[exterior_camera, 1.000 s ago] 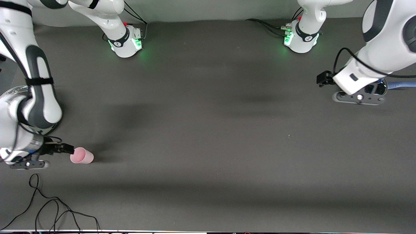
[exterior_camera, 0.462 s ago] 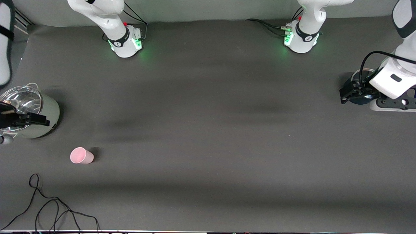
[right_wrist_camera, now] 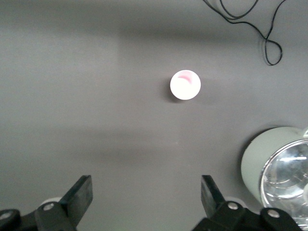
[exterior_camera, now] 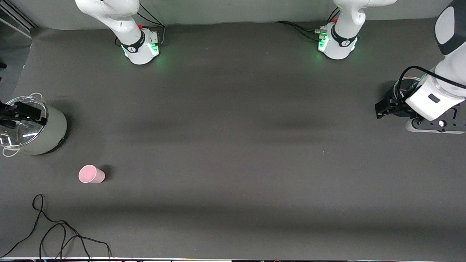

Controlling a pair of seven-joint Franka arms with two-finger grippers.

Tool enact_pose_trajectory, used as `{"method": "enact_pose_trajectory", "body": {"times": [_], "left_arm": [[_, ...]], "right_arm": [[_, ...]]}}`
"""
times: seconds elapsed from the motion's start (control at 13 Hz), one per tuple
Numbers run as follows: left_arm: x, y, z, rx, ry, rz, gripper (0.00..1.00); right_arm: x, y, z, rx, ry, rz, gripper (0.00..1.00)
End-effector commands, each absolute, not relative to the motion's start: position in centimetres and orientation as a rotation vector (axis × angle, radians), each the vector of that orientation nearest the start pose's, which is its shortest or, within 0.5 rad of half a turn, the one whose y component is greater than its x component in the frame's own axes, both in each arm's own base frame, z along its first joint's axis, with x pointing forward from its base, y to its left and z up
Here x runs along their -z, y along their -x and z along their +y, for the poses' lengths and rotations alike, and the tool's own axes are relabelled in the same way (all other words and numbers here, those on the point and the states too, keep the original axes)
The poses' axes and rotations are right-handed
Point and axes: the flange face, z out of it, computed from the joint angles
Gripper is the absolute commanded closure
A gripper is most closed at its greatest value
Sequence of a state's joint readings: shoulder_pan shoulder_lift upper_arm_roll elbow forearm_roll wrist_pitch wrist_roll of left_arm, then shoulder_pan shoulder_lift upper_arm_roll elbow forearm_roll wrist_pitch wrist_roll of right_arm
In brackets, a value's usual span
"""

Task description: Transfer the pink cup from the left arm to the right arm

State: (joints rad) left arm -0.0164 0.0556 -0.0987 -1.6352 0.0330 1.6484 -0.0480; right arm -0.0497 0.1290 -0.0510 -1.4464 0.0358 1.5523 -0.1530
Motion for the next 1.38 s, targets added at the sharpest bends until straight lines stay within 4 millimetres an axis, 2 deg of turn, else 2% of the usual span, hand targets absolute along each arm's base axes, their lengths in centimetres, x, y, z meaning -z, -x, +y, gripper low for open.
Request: {"method": "enact_pose_trajectory", "body": {"times": [0.0, 0.23, 0.46, 0.85, 1.31], "left_arm": [[-57.6, -57.1, -6.3, -0.071, 3.100, 0.119, 0.00], [-57.5, -56.9, -6.2, -0.088, 3.099, 0.116, 0.00], [-57.3, -56.9, -6.2, -0.095, 3.098, 0.114, 0.00], [-57.2, -56.9, -6.1, -0.102, 3.098, 0.114, 0.00], [-57.2, -56.9, -6.1, -0.100, 3.098, 0.123, 0.00]], "right_arm": [[-60.4, -57.7, -3.1, -0.040, 3.090, -0.075, 0.00], [-60.4, -57.4, -3.1, -0.026, 3.060, -0.070, 0.00], [-60.7, -57.2, -4.6, 0.002, 3.061, -0.051, 0.00], [-61.4, -57.3, -4.7, 0.033, 3.134, -0.053, 0.00], [-61.4, -57.1, -5.2, 0.018, 3.166, -0.042, 0.00]]}}
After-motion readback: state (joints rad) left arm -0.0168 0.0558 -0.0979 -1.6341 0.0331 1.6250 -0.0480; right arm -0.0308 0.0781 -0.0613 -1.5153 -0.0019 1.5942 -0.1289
